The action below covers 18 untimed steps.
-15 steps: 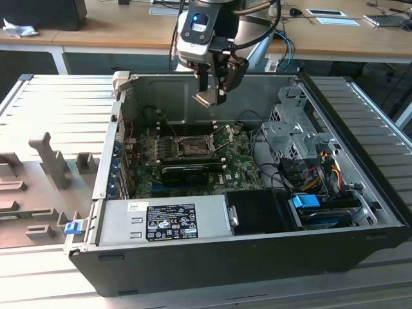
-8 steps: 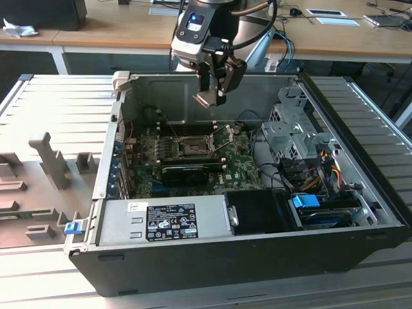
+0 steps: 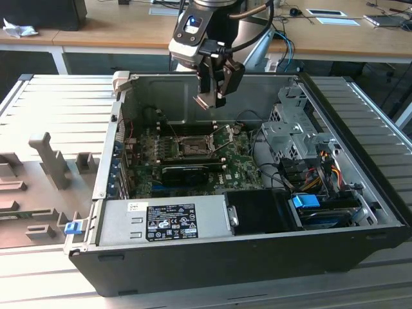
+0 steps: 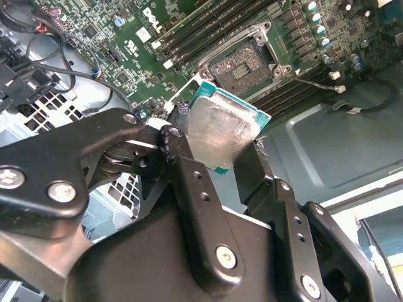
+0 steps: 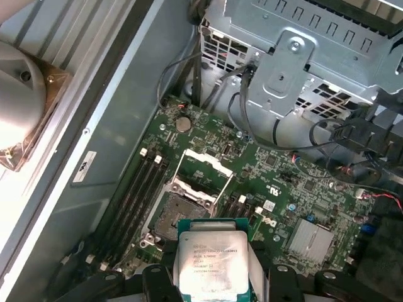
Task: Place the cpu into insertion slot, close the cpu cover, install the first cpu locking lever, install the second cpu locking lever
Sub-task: 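Place the cpu into insertion slot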
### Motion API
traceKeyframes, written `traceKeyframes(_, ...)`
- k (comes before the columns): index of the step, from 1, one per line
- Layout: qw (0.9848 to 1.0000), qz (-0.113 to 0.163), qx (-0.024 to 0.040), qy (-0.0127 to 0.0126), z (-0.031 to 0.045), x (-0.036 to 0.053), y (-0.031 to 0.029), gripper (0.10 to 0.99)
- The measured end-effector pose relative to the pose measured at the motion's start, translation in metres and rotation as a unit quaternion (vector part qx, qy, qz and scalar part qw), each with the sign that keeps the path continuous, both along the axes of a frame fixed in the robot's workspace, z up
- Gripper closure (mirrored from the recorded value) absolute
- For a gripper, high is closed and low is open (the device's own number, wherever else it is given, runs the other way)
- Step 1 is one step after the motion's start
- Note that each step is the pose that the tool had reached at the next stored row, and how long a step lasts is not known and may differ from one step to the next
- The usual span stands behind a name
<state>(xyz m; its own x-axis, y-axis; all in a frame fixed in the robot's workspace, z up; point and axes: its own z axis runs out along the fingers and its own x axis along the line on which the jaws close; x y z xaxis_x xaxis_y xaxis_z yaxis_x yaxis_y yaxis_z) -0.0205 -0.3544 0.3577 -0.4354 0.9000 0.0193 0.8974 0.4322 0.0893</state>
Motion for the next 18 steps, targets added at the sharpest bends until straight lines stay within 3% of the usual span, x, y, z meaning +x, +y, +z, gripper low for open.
traceKeyframes(7, 0.9998, -0.02, -0.0002, -0.0001, -0.0019, 0.0, 0.0, 0.557)
traceKeyframes(18, 0.9974, -0.072, -0.0002, 0.0, -0.0032, 0.0, 0.0, 0.557)
